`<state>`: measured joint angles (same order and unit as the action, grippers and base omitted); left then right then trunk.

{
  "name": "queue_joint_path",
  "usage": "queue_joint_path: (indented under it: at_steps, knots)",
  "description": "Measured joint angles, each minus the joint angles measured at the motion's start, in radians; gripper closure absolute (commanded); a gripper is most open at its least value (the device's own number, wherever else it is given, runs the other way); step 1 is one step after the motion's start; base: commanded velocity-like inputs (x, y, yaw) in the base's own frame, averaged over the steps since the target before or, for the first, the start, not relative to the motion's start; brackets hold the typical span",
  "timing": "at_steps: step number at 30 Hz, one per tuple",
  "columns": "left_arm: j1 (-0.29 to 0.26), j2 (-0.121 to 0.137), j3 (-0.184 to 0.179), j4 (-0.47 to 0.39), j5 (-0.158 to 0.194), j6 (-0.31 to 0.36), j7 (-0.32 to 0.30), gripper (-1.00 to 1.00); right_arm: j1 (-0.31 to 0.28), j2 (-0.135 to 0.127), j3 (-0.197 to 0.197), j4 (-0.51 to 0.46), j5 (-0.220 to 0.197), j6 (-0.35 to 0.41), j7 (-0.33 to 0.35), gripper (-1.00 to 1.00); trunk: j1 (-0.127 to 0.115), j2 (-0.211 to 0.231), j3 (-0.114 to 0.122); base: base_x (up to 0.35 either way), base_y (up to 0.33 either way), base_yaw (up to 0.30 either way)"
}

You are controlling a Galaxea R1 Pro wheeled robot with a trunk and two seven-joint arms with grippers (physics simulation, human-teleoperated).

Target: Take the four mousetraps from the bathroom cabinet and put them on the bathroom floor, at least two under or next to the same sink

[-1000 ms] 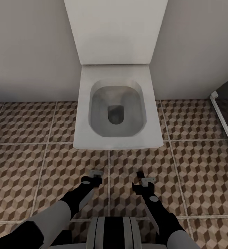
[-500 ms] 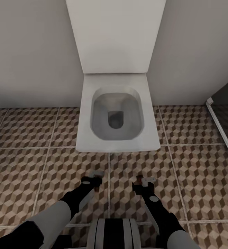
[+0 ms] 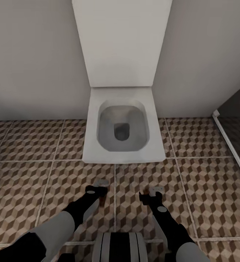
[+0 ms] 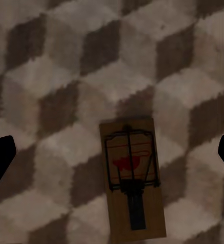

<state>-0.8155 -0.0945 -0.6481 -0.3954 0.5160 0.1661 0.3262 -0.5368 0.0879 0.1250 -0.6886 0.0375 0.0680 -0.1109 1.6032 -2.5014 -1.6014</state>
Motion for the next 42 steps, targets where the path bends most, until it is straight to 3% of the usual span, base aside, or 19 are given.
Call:
queue_joint_path:
  at_steps: [7, 14, 29, 42]
  knots:
    - [0.000, 0.000, 0.000, 0.000, 0.000, 0.000, 0.000, -1.00, 0.000, 0.000, 0.000, 0.000, 0.000, 0.000, 0.000, -1.00, -0.003, 0.002, 0.027, 0.000, 0.000, 0.000]
    - [0.000, 0.000, 0.000, 0.000, 0.000, -0.001, 0.000, -1.00, 0.000, 0.000, 0.000, 0.000, 0.000, 0.000, 0.000, -1.00, -0.030, 0.050, 0.049, 0.000, 0.000, 0.000]
    - [0.000, 0.000, 0.000, -0.001, 0.000, -0.002, 0.001, -1.00, 0.000, 0.000, 0.000, 0.000, 0.000, 0.000, 0.000, -1.00, -0.030, 0.051, 0.049, -0.016, 0.000, 0.000]
    - [0.000, 0.000, 0.000, 0.000, 0.000, -0.002, 0.002, -1.00, 0.000, 0.000, 0.000, 0.000, 0.000, 0.000, 0.000, -1.00, -0.029, 0.051, 0.049, -0.266, 0.000, 0.000]
